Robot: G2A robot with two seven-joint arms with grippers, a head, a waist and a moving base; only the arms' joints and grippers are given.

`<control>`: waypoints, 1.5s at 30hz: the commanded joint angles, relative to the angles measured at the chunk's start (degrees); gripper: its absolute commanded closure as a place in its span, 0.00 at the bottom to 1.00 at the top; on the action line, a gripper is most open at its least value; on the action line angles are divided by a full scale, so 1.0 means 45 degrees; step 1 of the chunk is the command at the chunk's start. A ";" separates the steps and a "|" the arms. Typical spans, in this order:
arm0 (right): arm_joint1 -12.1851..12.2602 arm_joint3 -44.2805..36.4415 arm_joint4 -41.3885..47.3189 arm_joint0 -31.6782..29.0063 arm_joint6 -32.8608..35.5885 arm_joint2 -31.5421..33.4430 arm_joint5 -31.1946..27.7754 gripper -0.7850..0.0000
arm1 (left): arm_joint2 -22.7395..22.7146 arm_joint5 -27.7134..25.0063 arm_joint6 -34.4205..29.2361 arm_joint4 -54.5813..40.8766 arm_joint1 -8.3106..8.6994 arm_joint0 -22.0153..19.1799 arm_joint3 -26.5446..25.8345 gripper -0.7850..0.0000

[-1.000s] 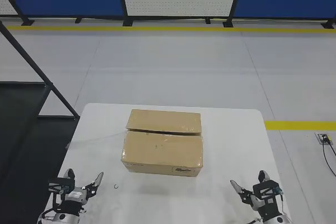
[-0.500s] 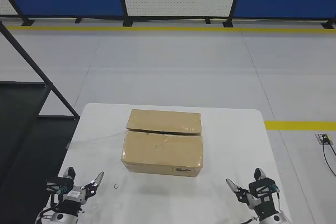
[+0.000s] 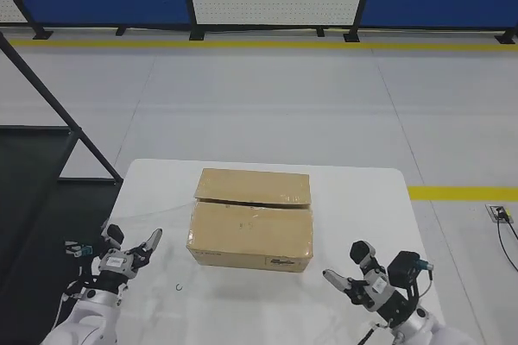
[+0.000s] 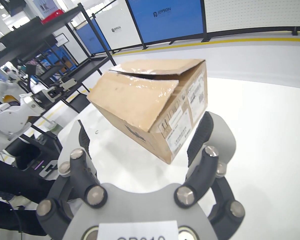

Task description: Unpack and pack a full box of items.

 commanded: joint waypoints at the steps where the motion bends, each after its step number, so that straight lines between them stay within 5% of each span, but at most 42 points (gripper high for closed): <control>1: -0.0028 0.0350 0.0692 0.0593 0.0381 -0.0176 0.0350 0.00 | -0.0009 -0.0078 -0.0363 -0.0290 0.0002 -0.0041 -0.0075 0.00; 11: -0.0030 0.0455 0.0539 0.0837 0.0751 -0.0236 0.0789 0.00 | -0.0009 -0.0078 -0.0363 -0.0290 0.0002 -0.0041 -0.0075 0.00; 14: -0.0024 0.0695 0.2137 0.0889 0.1268 -0.0603 -0.0451 0.00 | 0.0095 -0.0114 -0.0588 -0.0537 -0.0011 -0.0091 0.0002 0.00; 27: -0.0102 0.3944 0.5720 0.4114 0.3427 -0.1426 -0.0496 0.00 | 0.0005 -0.0901 -0.2686 -0.2981 0.0016 -0.1233 0.0515 0.00; 45: -0.0253 0.6745 0.8229 0.6737 0.5035 -0.2625 -0.0880 0.00 | 0.0018 -0.1520 -0.2525 -0.3836 0.0043 -0.1114 0.0664 0.00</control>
